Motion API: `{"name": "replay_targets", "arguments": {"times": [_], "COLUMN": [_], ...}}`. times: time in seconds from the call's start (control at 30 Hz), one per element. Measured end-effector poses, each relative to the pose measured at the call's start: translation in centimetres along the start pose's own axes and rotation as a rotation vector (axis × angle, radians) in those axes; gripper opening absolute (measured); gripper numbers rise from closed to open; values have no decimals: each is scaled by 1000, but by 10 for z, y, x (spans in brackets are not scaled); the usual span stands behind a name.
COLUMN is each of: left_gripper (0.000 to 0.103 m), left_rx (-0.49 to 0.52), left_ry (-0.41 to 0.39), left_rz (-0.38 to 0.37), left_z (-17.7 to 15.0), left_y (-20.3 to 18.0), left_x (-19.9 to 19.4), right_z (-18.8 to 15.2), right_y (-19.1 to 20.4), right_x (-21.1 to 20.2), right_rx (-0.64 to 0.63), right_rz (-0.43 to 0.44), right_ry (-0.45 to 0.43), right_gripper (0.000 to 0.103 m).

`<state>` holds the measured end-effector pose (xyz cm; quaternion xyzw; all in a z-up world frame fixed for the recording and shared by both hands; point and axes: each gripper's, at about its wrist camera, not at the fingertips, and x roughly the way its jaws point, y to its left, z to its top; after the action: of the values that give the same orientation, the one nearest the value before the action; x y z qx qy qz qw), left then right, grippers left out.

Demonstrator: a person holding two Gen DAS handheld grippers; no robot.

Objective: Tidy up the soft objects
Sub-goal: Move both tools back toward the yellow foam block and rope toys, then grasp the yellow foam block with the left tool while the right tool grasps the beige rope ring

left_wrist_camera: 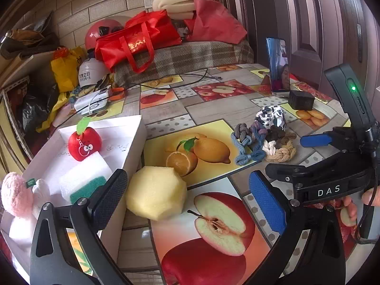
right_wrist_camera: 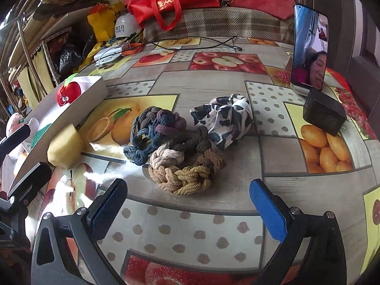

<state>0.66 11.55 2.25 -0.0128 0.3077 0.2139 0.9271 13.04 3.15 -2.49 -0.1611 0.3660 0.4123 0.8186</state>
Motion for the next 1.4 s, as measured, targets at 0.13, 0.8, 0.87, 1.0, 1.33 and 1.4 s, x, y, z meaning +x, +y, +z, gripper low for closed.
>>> {"name": "replay_targets", "arguments": {"times": [0.13, 0.8, 0.87, 1.0, 1.33, 1.4], "left_gripper": [103, 103, 103, 103, 103, 103], "left_rx": [-48, 3, -7, -36, -35, -52], "left_ry": [105, 7, 53, 169, 45, 68], "left_rz": [-35, 66, 96, -9, -74, -37], "left_z": [3, 2, -2, -9, -5, -2], "left_y": [1, 2, 7, 4, -12, -2], "left_x": [23, -10, 5, 22, -29, -24], "right_z": [5, -13, -13, -13, -13, -12], "right_y": [10, -14, -16, -17, -19, -19], "right_x": [9, -21, -21, -21, -21, -21], "right_rx": [-58, -45, -37, -27, -22, -25], "right_rz": [-14, 85, 95, 104, 112, 113], "right_ry": [28, -11, -12, -13, -14, -13], "right_gripper": [98, 53, 53, 53, 53, 53]}}
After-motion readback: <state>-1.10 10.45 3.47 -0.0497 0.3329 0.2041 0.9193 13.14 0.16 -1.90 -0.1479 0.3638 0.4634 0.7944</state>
